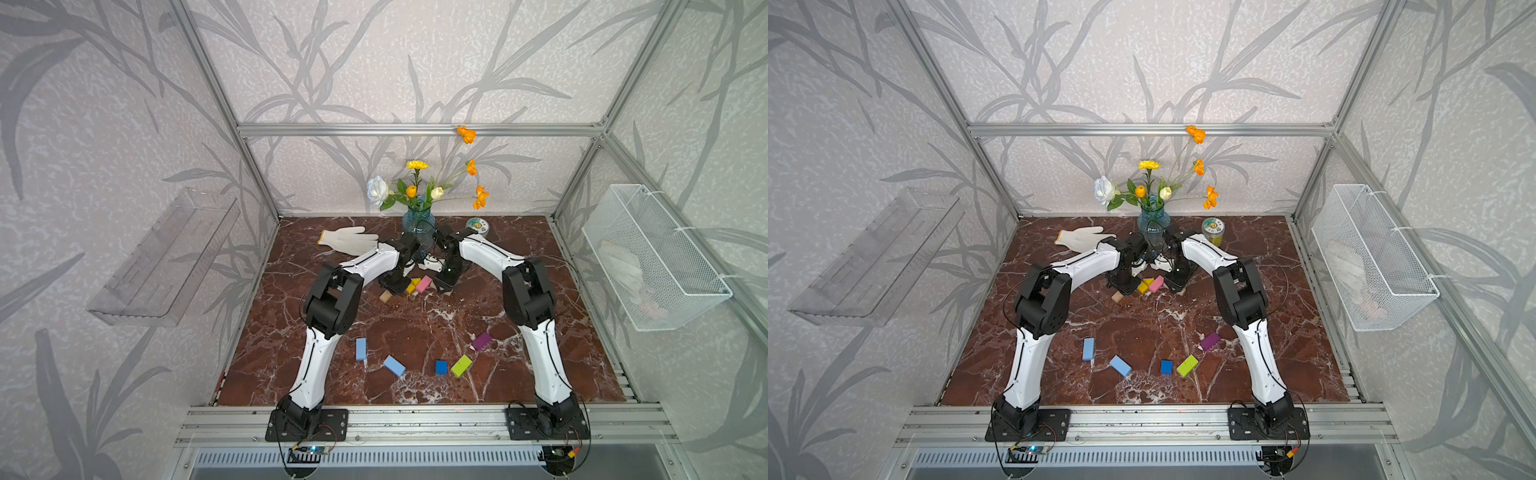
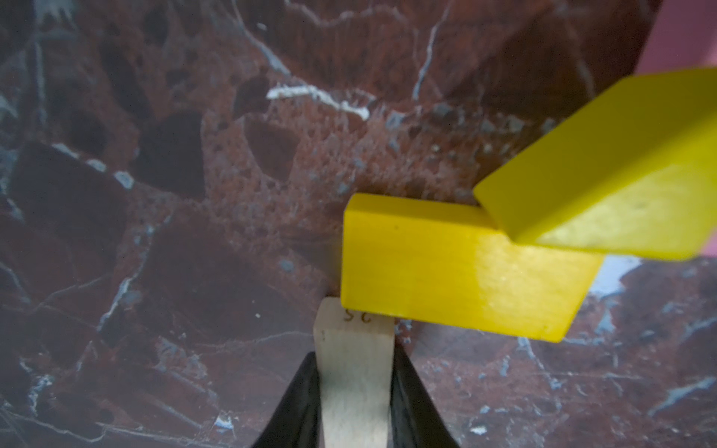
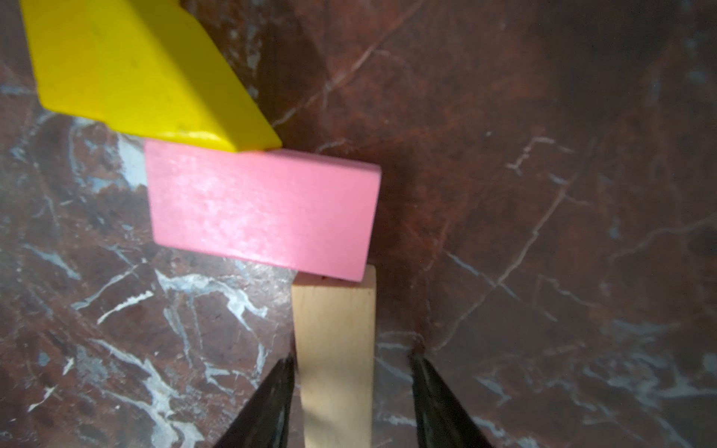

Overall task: Assemble a heart with building blocks
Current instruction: Assemble the building block at the center of the board.

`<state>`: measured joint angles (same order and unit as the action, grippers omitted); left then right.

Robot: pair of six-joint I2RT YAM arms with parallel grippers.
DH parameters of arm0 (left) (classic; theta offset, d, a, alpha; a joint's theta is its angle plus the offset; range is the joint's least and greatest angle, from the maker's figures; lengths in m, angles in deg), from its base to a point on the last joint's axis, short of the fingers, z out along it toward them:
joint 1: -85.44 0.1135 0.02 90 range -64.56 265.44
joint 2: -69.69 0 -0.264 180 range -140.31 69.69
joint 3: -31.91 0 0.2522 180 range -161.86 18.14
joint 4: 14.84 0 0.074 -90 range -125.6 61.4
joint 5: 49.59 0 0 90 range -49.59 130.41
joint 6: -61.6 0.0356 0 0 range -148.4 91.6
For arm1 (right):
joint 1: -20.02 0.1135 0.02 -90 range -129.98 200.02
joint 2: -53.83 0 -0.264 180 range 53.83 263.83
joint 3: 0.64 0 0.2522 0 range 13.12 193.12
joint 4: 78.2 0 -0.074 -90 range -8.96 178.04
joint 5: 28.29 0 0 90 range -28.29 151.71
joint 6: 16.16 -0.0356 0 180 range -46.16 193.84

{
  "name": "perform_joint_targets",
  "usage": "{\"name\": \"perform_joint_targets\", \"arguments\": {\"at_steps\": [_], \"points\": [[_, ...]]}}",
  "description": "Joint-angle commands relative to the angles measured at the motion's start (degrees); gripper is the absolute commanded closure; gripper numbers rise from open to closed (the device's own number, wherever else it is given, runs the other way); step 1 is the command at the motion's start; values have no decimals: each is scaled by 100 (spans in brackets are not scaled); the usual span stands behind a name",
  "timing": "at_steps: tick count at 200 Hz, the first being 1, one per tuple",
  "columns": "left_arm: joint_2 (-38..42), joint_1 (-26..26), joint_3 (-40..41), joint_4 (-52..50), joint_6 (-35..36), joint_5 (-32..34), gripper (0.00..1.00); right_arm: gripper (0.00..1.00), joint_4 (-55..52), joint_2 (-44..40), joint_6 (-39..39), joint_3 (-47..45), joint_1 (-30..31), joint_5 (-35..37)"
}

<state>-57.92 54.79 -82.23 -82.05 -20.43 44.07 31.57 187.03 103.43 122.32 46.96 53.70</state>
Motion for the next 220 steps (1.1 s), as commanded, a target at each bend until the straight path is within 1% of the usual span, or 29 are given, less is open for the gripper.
{"name": "perform_joint_targets", "arguments": {"at_steps": [1, 88, 98, 112, 117, 119, 122, 123, 125, 161, 189, 205, 220], "points": [[-99, -146, -92, -19, 140, -24, 71, 49, 42, -104, -67, -131, -5, 10], [-109, -156, -138, 35, 115, 11, 70, 48, 95, -155, -102, -226, -9, 6], [-108, -158, -135, 37, 116, 29, 68, 48, 112, -167, -106, -236, -11, 5], [-88, -157, -130, 36, 110, 56, 58, 47, 123, -171, -110, -237, -9, -15], [-77, -160, -117, 44, 111, 54, 56, 44, 125, -173, -111, -238, -5, -25], [-72, -160, -114, 41, 113, 55, 56, 34, 129, -186, -111, -241, -9, -32], [-58, -158, -98, 44, 102, 56, 55, 11, 144, -189, -111, -242, -12, -40], [-60, -159, -97, 49, 101, 56, 54, 5, 149, -189, -115, -242, -12, -41], [-59, -155, -90, 48, 100, 54, 53, 1, 146, -192, -118, -242, -13, -38], [80, -152, 42, 148, 56, 112, 39, 1, 253, -240, -196, -298, -21, 48], [434, -145, 150, 228, 56, 218, 30, 1, 317, -462, -225, -383, -68, 40], [745, -87, 187, 150, 66, 227, 28, 1, 178, -702, -182, -383, -83, 88], [1214, -12, 301, 95, 22, 175, 28, 1, 49, -1087, -198, -449, -88, 31]]}}
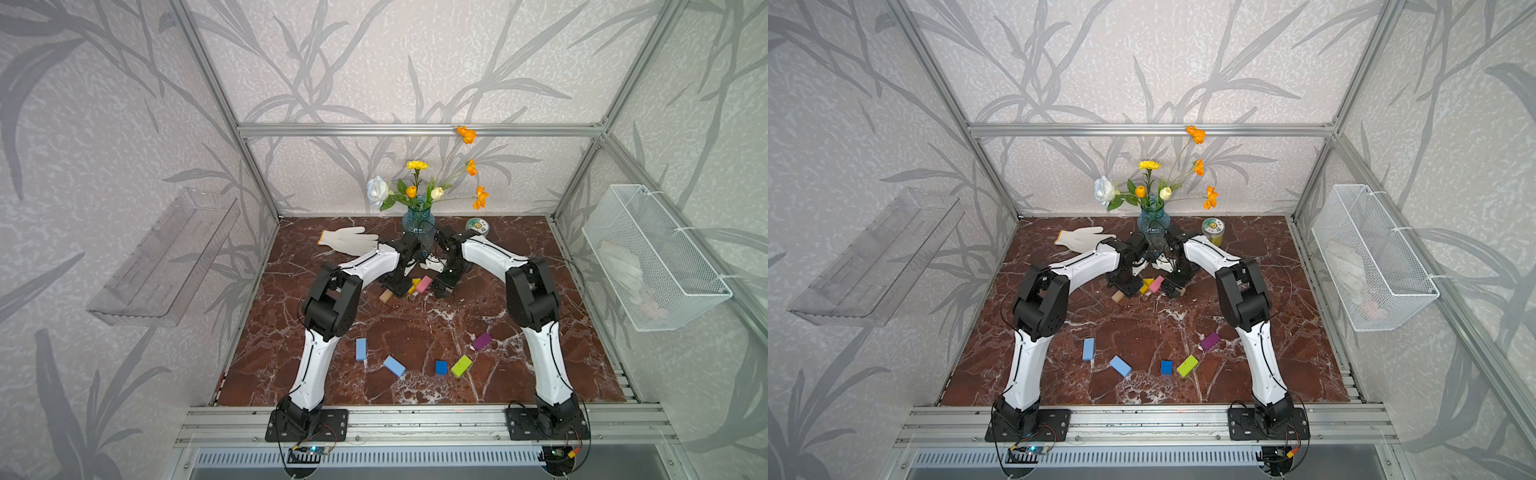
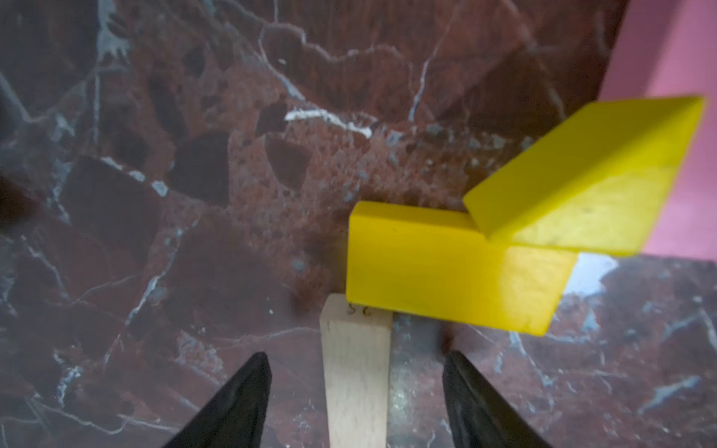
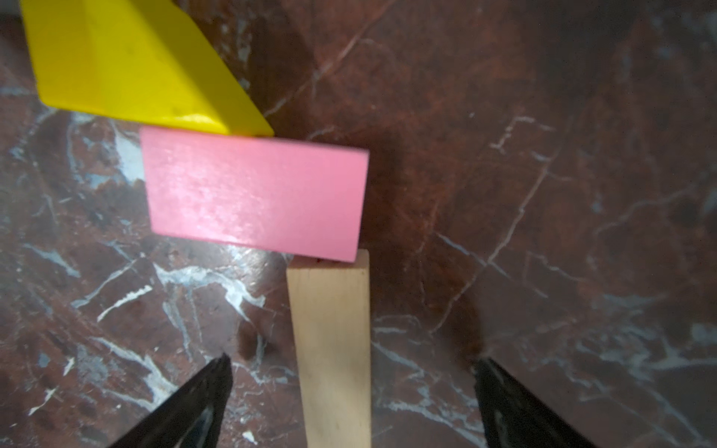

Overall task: Assemble a heart with building blocks
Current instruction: Assemble the building block at the center of the board.

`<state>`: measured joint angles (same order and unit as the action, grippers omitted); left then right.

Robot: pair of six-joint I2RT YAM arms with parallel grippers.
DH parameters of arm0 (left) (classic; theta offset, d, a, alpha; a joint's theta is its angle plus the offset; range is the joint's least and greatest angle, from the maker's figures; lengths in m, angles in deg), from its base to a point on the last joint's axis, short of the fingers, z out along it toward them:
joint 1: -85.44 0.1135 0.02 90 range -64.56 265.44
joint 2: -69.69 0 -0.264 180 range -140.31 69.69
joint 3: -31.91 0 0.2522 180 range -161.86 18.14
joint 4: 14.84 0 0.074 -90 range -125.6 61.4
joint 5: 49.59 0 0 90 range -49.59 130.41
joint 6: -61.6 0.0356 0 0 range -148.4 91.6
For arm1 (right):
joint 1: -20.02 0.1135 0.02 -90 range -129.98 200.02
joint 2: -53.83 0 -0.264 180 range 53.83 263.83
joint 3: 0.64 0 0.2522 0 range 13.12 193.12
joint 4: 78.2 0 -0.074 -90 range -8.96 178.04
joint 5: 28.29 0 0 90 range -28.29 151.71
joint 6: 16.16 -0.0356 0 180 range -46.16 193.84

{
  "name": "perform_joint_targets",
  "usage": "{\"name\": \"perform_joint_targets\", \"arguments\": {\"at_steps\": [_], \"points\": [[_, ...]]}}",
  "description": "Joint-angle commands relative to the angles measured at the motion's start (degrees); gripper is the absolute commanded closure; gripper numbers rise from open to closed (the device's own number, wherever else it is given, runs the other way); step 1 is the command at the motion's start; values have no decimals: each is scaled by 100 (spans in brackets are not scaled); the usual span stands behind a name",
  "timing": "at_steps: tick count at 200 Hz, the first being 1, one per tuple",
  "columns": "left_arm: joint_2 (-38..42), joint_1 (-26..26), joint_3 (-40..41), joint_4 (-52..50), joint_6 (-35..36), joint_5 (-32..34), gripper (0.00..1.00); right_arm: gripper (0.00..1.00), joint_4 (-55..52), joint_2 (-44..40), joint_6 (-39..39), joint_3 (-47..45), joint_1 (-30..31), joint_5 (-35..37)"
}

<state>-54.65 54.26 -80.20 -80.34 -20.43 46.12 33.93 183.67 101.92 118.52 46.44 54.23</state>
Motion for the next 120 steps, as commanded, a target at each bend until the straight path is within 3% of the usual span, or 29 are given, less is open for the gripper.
{"name": "perform_joint_targets", "arguments": {"at_steps": [1, 18, 32, 42, 51, 59, 65, 71, 78, 105, 120], "points": [[929, 46, 119, -78, 17, -42, 28, 1, -188, -798, -56, -84, -38, -23], [1695, 209, 444, 31, -199, -186, 28, 1, -145, -1554, -342, -354, -75, 118], [2372, 431, 793, 146, -615, -211, 27, 1, -73, -2152, -1020, -559, -86, 726], [2801, 565, 1080, 221, -1180, 171, 25, 0, -27, -2485, -2329, -734, -92, 1596], [3116, 681, 1303, 139, -1503, 224, 25, 0, -913, -2548, -3733, -541, -144, 2178], [3340, 720, 1480, -21, -1796, 244, 25, 0, -1662, -2471, -4187, -347, -283, 1394], [3531, 726, 1646, -122, -2079, 235, 25, 13, -2218, -2367, -4235, -233, -372, 603], [3693, 725, 1871, -180, -2339, 114, 25, 24, -2701, -2298, -4626, -289, -393, 499], [3892, 713, 2172, -208, -2678, -98, 25, 27, -2962, -2411, -5343, -702, -362, 609], [4635, 659, 3876, 349, -3867, -1015, 26, 29, -1306, -4401, -7215, -3649, -296, -119], [4992, 597, 4562, 566, -4265, -1227, 26, 29, -723, -5036, -7949, -4681, -282, -343]]}}
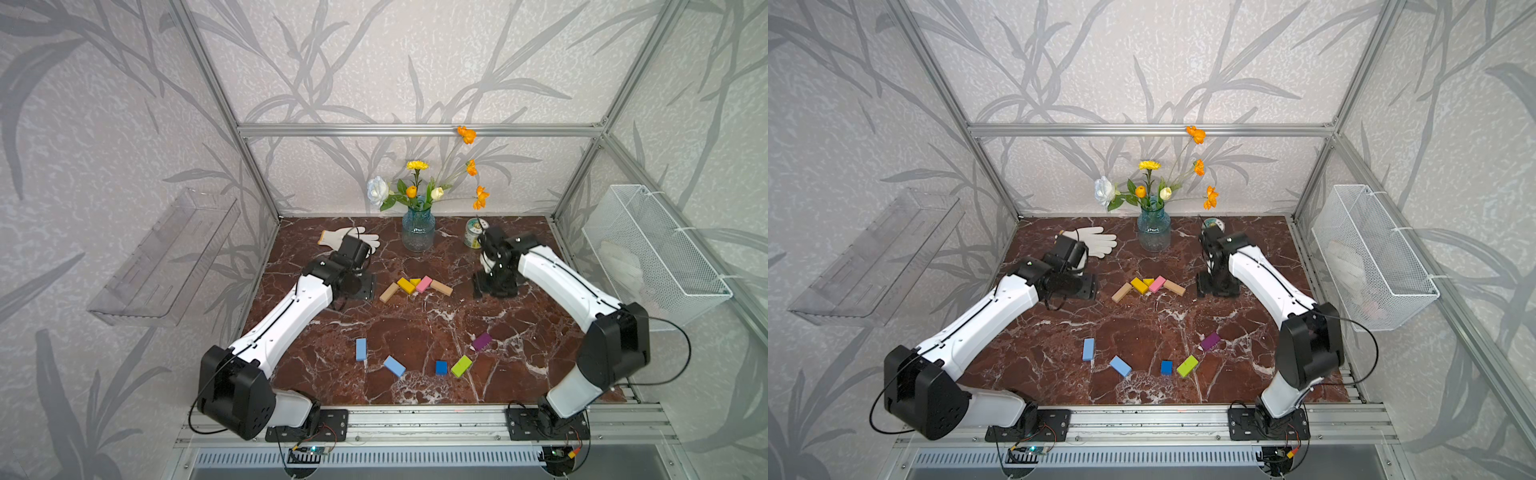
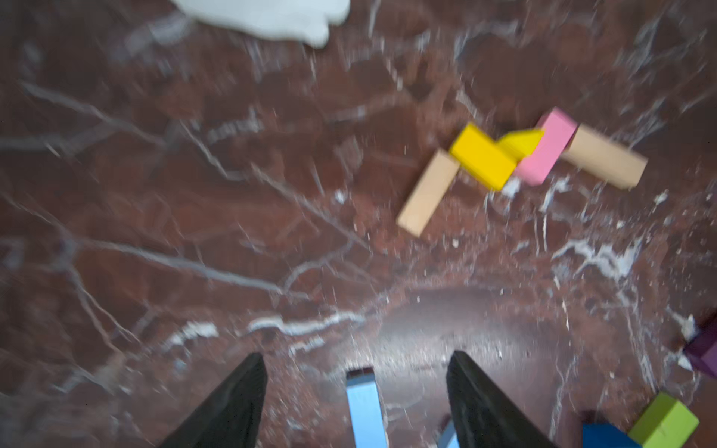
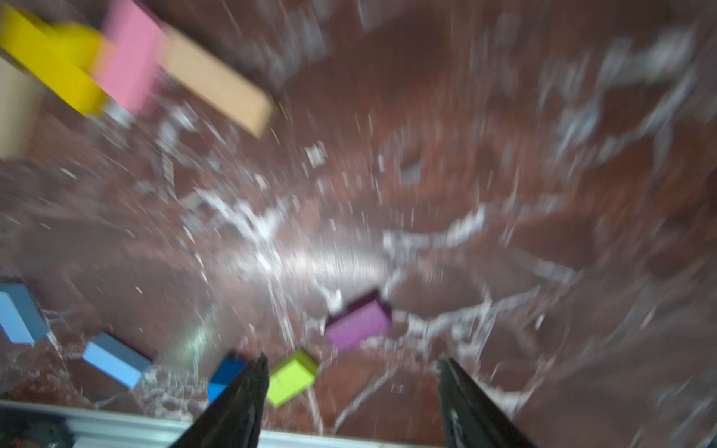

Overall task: Assemble a heart with building blocks
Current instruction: Assemble the building block at the center of the board, then pick up the building block from the center of the board.

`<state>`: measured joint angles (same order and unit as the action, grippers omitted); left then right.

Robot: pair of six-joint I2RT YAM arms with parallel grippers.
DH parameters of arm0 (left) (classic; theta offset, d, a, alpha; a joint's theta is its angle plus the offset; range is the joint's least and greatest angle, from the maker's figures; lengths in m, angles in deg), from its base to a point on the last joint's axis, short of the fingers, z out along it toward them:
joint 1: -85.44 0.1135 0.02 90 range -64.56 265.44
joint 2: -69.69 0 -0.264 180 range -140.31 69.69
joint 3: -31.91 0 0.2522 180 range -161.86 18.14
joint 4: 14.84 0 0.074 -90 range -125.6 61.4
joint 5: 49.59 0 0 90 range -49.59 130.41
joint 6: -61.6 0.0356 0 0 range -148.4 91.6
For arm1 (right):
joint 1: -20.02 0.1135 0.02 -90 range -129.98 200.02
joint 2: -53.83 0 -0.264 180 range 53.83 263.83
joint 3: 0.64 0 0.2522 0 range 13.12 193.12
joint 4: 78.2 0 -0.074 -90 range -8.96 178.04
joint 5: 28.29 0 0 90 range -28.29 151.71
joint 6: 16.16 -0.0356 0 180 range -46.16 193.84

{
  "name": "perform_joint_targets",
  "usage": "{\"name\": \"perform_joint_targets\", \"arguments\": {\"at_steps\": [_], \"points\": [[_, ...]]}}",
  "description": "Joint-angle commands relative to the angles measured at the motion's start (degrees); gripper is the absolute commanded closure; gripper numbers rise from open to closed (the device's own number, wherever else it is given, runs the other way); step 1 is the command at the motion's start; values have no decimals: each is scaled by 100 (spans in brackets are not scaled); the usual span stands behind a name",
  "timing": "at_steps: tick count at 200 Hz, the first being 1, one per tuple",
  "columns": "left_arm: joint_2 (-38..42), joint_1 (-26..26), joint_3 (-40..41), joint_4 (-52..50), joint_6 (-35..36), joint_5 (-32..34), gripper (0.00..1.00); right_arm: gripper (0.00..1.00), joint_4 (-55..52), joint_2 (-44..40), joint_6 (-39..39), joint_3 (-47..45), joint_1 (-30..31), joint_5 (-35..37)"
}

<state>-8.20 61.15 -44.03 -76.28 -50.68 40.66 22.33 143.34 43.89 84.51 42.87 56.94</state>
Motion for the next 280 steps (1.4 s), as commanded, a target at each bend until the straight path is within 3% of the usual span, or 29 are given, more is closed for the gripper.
{"name": "perform_joint_targets", "arguments": {"at_steps": [1, 37, 89, 198, 280], "points": [[372, -92, 979, 174, -1259, -682, 26, 29, 464, -1022, -2181, -1309, 77, -622], [858, -163, 1543, 448, -1446, -787, 26, 32, 1091, -819, -2668, -2092, 198, -741], [922, -159, 1733, 337, -1575, -797, 26, 32, 1575, -41, -3093, -1878, 202, -567], [786, -282, 2165, 232, -1682, -886, 29, 32, 1993, 693, -3040, -1750, 190, -278], [347, -427, 2214, 220, -1857, -803, 31, 54, 2117, 532, -3239, -2085, 201, -116]]}}
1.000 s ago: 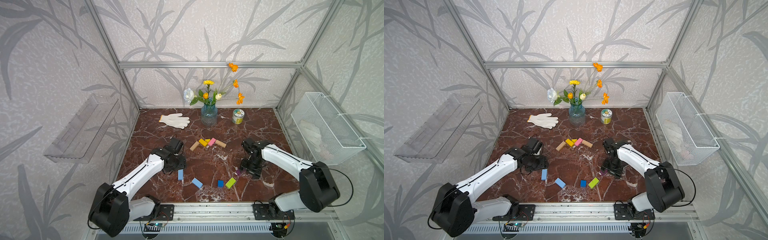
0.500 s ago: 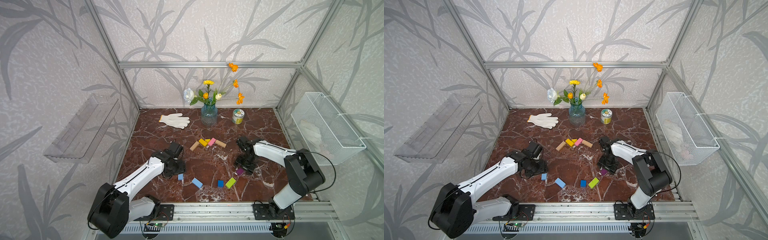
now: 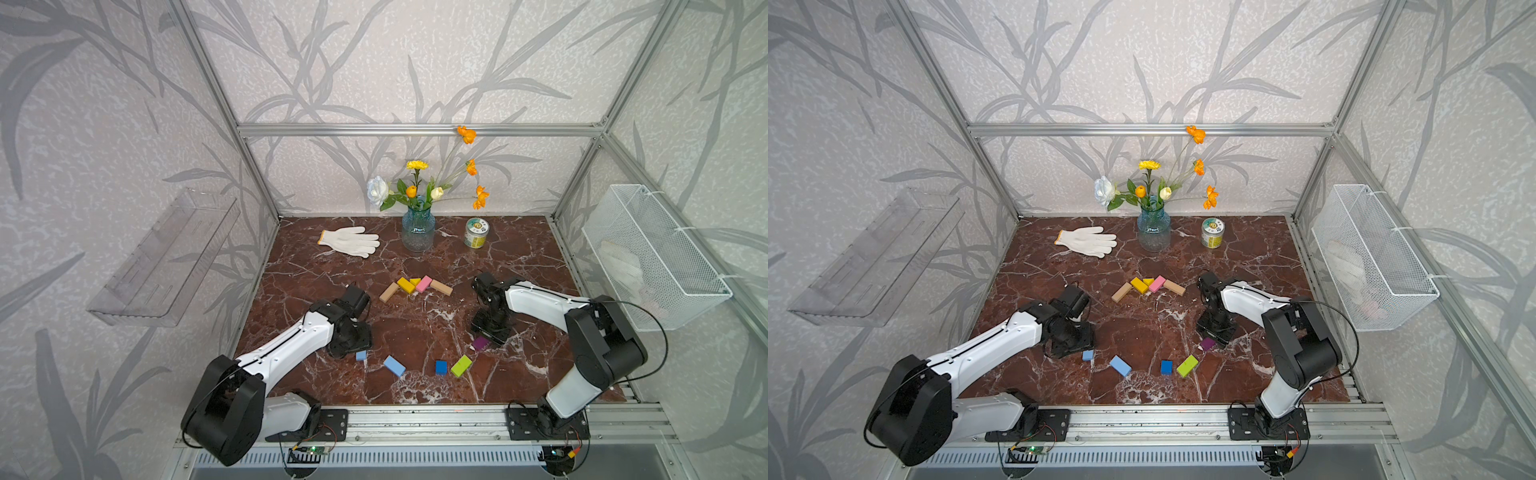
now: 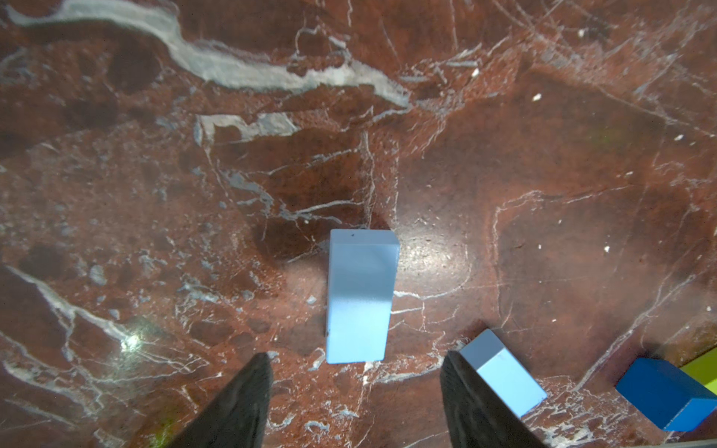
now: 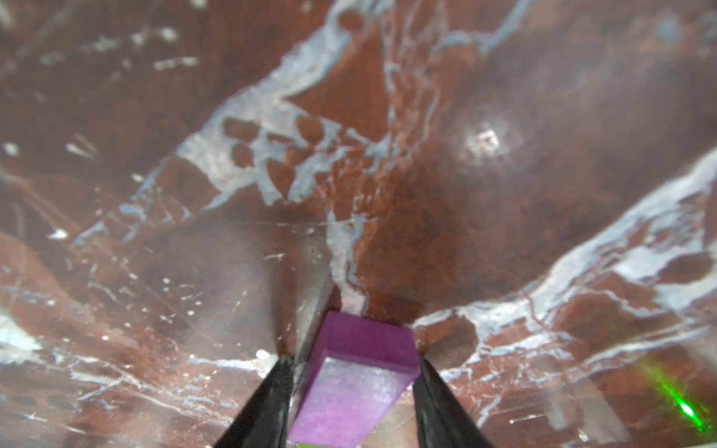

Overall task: Assemble a heart with building blocks
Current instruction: Pick up the building block from the center of the board.

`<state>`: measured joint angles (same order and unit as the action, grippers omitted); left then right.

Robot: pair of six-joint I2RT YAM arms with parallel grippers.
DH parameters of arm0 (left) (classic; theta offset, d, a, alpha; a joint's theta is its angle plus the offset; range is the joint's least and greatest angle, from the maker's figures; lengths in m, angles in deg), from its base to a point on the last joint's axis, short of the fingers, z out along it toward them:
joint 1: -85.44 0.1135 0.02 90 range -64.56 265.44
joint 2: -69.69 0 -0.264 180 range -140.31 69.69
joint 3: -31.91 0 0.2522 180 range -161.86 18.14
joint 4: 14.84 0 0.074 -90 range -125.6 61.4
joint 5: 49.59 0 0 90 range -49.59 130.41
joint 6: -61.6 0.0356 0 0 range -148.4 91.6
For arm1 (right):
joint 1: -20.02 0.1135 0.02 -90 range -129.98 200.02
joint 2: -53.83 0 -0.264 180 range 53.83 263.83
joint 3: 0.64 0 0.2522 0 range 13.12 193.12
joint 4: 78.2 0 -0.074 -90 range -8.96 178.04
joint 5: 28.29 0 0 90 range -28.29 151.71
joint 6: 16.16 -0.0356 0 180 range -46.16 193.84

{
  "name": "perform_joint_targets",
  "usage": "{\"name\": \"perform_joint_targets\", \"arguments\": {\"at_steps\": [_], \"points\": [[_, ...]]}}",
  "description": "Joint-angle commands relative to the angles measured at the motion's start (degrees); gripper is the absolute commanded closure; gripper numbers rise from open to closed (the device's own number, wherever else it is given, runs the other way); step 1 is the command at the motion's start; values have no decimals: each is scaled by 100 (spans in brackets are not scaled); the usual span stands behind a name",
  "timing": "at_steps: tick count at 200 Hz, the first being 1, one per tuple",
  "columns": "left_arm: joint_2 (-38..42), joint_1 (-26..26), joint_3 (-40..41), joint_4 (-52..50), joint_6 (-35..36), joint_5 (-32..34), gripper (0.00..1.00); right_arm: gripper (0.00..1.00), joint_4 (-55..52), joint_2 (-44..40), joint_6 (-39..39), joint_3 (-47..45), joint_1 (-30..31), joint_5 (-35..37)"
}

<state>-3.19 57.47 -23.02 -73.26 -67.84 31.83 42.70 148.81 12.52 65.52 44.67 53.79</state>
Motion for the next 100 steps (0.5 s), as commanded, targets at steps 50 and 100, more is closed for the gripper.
{"name": "perform_joint_targets", "arguments": {"at_steps": [50, 100], "points": [[-564, -135, 148, 123, -196, 158, 35, 63, 184, -120, -181, -362, 74, 230], [-1115, -160, 92, 434, -160, 231, 49, 66, 157, -122, -253, -323, 246, 318]]}}
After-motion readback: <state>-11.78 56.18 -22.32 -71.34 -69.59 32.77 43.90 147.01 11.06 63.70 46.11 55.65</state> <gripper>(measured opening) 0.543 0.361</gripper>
